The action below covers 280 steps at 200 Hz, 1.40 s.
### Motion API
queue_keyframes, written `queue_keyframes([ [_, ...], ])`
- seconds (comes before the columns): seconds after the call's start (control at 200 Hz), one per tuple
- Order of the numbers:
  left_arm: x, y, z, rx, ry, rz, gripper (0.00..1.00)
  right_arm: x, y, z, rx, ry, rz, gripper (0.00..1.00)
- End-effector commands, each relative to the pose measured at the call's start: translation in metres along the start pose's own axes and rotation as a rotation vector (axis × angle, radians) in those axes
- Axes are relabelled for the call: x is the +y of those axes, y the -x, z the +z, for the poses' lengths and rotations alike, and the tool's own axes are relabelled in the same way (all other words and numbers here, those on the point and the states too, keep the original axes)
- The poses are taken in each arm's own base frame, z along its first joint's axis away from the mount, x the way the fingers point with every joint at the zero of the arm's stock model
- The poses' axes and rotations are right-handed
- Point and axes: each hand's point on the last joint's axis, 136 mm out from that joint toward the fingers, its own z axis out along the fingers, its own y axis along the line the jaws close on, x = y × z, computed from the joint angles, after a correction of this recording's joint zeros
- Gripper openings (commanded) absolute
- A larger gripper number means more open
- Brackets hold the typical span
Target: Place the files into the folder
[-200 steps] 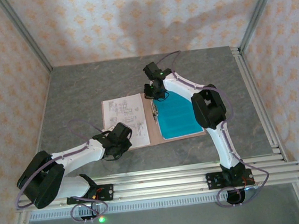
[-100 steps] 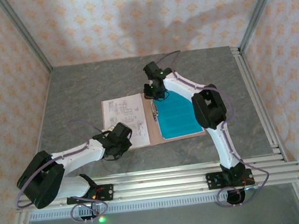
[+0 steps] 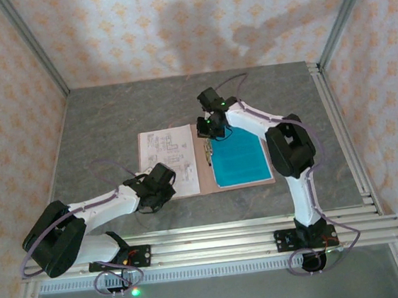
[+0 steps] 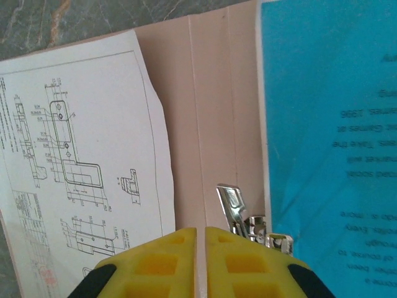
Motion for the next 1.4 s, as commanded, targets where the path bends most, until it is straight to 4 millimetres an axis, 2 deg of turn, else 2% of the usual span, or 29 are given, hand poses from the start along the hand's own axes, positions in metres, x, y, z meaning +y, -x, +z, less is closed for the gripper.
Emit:
queue_keyframes([
  [0.0, 0.011, 0.005, 0.004, -0.031, 0.033, -0.020, 0.00, -0.004, 0.028, -0.016, -0.110, -0.009, 0.032, 0.13],
  [0.125, 0.012, 0.005, 0.004, -0.031, 0.034, -0.021, 0.00, -0.012, 0.038, 0.000, -0.082, -0.042, 0.038, 0.13],
  [0.33, 0.013, 0.005, 0.003, -0.030, 0.036, -0.020, 0.00, -0.010, 0.050, 0.016, -0.069, -0.060, 0.033, 0.14],
  [0.425, 0.014, 0.005, 0.004, -0.031, 0.039, -0.020, 0.00, -0.011, 0.047, 0.026, -0.035, -0.064, 0.038, 0.14],
  [0.575, 0.013, 0.004, 0.005, -0.029, 0.038, -0.021, 0.00, -0.011, 0.039, 0.031, -0.007, -0.053, 0.032, 0.13],
  [0.851, 0.014, 0.006, 0.004, -0.038, 0.037, -0.028, 0.00, 0.006, 0.030, 0.013, -0.020, 0.041, 0.023, 0.12],
  [1.006, 0.015, 0.006, 0.003, -0.041, 0.037, -0.037, 0.00, 0.008, 0.020, 0.009, -0.011, 0.070, 0.031, 0.11],
  [1.396, 0.024, 0.008, 0.002, -0.065, 0.046, -0.068, 0.00, 0.021, 0.001, -0.021, -0.052, 0.111, -0.002, 0.11],
])
